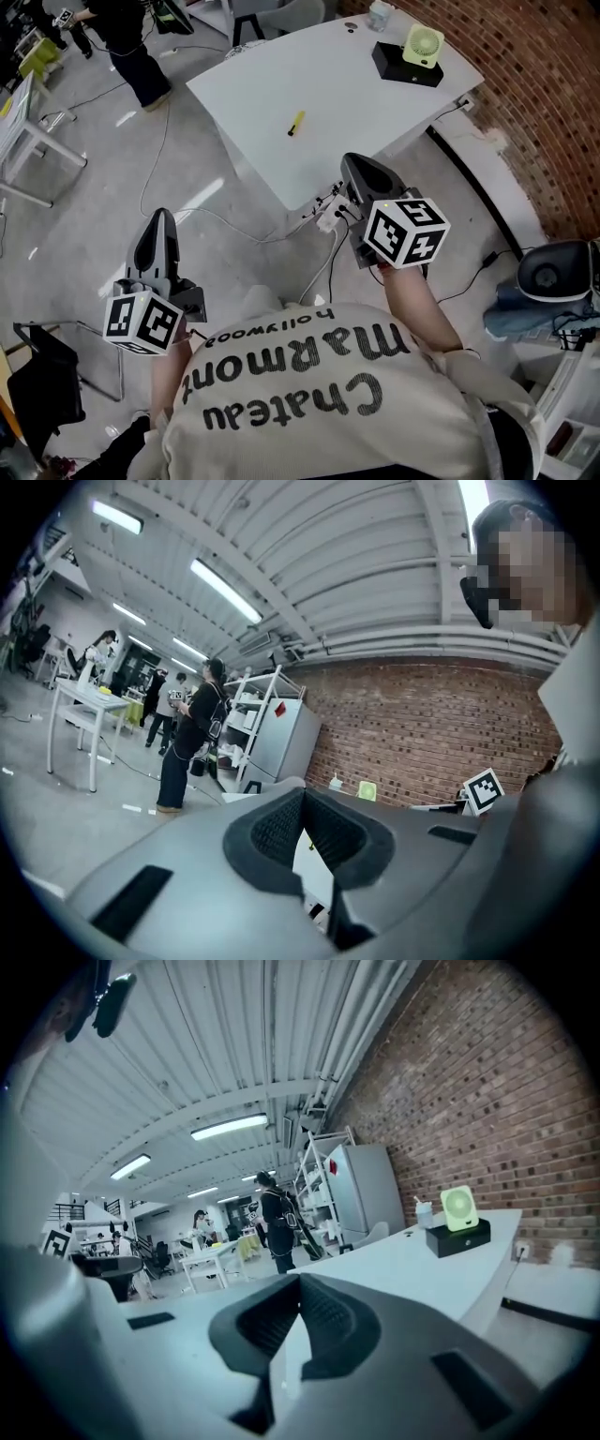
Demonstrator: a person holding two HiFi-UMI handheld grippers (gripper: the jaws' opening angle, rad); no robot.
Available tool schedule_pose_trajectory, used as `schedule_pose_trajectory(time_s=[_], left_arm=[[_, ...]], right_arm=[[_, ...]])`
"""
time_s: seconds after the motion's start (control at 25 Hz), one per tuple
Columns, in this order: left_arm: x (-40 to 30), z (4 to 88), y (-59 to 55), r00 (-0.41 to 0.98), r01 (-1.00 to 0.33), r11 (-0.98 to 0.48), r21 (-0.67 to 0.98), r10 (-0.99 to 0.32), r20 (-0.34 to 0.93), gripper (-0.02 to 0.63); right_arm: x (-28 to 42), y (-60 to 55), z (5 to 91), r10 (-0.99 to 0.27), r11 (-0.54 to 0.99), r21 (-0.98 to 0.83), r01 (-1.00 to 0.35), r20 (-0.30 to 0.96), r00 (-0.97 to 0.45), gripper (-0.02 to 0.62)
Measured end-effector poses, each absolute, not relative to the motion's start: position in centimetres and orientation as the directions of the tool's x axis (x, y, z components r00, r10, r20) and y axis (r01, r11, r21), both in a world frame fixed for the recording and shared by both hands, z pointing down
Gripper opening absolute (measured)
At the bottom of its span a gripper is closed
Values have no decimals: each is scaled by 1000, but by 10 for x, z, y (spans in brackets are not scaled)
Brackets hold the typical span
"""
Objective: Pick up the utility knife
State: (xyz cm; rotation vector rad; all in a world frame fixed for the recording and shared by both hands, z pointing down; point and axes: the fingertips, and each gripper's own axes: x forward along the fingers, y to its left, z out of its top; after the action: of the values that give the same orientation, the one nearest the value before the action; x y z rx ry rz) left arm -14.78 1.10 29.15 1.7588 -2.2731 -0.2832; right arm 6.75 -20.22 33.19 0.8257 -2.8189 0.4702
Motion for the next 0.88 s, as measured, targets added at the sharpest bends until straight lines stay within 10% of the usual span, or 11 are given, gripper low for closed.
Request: schedule_pose_trajectory(time_s=[0.88], left_arm=[[-306,264,-175,-40,-960,52,276,-998,49,2]], right_arm=[[-49,-343,326,-661,660,-270,-701,236,-712,3]])
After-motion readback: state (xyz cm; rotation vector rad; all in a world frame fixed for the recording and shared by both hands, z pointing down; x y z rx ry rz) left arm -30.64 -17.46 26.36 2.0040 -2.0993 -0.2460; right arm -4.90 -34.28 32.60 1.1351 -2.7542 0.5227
